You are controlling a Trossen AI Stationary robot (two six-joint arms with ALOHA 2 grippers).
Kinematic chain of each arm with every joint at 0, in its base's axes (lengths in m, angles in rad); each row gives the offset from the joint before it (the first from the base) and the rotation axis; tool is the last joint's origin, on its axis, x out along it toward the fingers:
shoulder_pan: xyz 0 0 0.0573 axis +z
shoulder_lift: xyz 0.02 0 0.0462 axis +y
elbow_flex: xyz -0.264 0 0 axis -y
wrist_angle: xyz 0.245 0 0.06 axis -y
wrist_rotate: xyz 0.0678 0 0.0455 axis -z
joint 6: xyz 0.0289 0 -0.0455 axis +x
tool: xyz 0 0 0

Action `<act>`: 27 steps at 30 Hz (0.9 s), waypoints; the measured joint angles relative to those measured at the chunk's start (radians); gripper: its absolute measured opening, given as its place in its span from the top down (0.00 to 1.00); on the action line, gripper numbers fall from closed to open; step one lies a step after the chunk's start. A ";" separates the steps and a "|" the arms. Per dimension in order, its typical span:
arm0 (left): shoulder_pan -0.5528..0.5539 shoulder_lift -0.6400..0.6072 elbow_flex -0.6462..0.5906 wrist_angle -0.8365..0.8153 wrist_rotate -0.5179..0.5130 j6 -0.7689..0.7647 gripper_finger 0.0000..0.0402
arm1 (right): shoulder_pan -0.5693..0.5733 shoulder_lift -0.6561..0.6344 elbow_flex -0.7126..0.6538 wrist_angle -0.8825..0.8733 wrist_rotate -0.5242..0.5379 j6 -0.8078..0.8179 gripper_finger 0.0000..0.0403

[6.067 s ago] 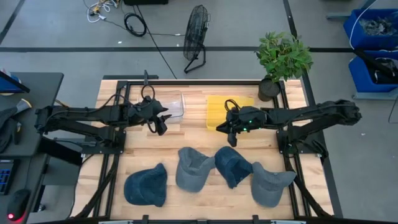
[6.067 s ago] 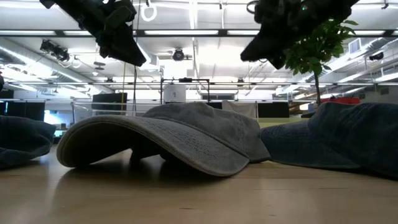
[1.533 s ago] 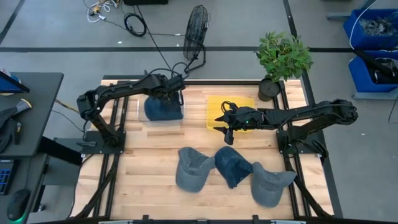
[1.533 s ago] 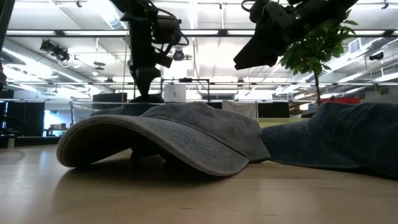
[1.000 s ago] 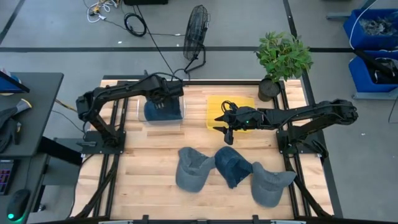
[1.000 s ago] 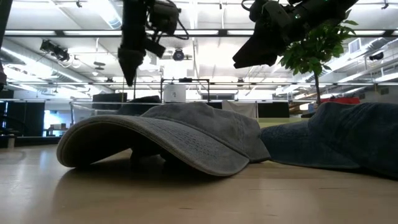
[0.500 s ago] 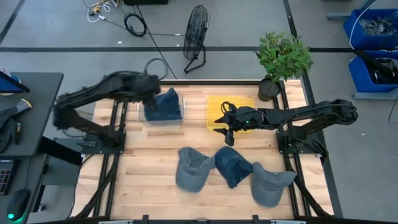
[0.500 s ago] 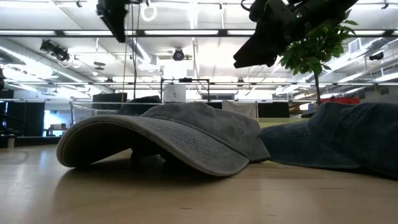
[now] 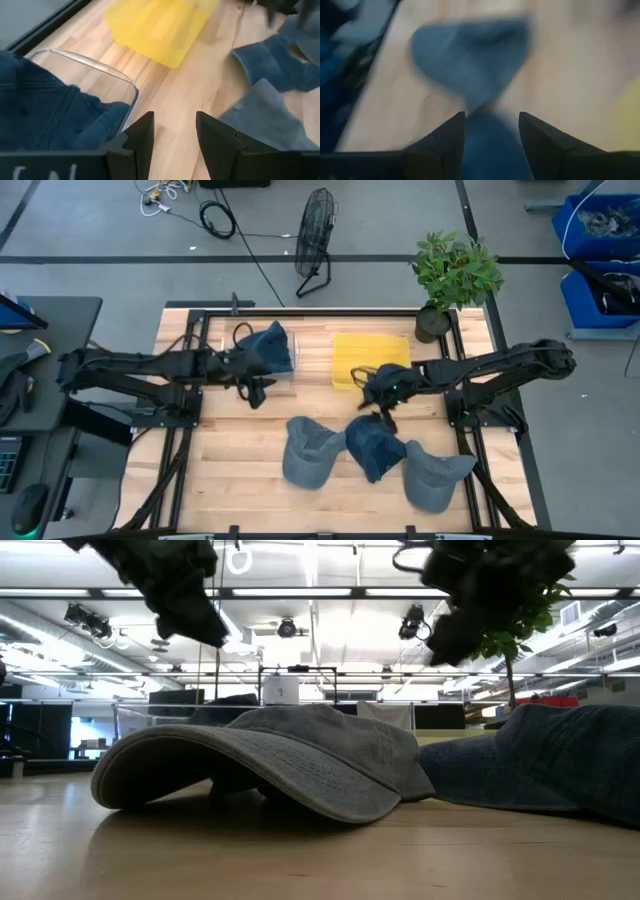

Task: Pick & Place hat
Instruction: Put the blue cap into the transparent bin

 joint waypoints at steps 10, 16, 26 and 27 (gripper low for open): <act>-0.002 -0.005 -0.005 -0.003 0.000 0.002 0.65 | 0.122 0.011 0.000 -0.258 0.029 0.218 0.53; -0.002 -0.004 -0.005 -0.001 0.000 0.005 0.65 | 0.192 0.059 0.000 -0.299 0.067 0.236 0.53; -0.001 -0.003 -0.005 -0.001 0.000 0.005 0.65 | 0.236 0.218 0.005 -0.220 0.189 0.211 0.70; -0.001 -0.003 -0.005 -0.001 0.000 0.005 0.65 | 0.236 0.222 0.004 -0.204 0.187 0.212 0.76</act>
